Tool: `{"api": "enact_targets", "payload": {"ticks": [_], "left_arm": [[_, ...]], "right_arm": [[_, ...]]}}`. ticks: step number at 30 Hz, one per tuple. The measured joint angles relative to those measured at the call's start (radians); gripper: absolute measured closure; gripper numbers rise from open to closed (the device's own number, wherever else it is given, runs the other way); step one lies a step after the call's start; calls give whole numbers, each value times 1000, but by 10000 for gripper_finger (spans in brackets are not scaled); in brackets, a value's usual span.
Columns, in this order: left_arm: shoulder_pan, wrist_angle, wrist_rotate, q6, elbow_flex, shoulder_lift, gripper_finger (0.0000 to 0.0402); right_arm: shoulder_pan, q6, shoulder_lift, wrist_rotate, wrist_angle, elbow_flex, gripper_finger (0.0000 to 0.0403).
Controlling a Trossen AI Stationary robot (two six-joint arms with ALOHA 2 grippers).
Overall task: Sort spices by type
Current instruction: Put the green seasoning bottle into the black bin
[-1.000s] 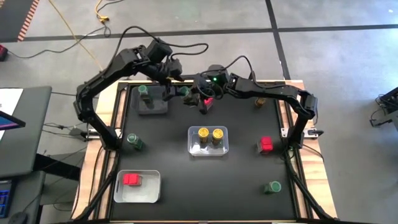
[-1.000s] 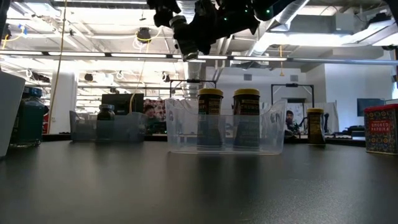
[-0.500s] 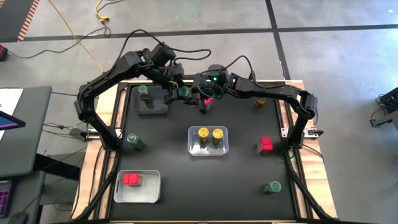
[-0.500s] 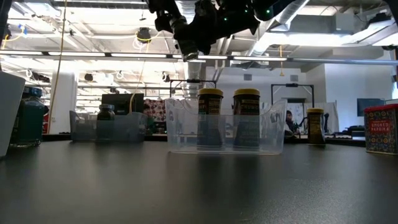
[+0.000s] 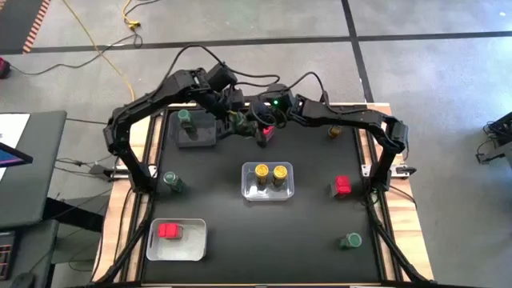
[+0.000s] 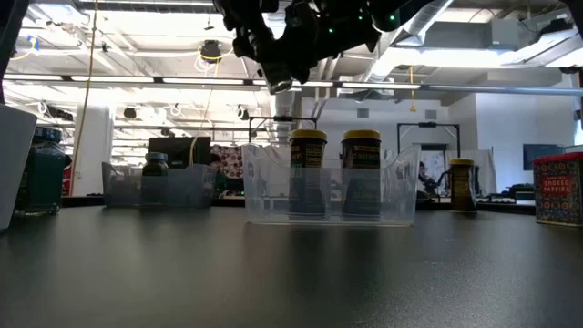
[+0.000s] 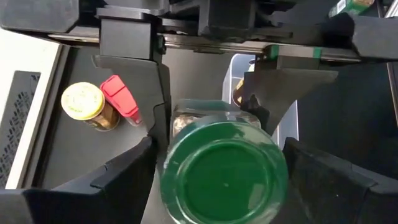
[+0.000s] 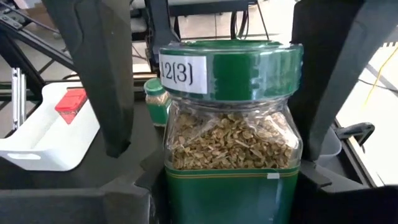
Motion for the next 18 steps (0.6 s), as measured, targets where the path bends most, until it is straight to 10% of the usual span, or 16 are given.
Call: {"api": "enact_targets", "payload": {"ticks": [18], "left_arm": [[0,24,-45,-4,0,-8,152]], "right_arm": [[0,-3,0,-1,11,0,177]]}}
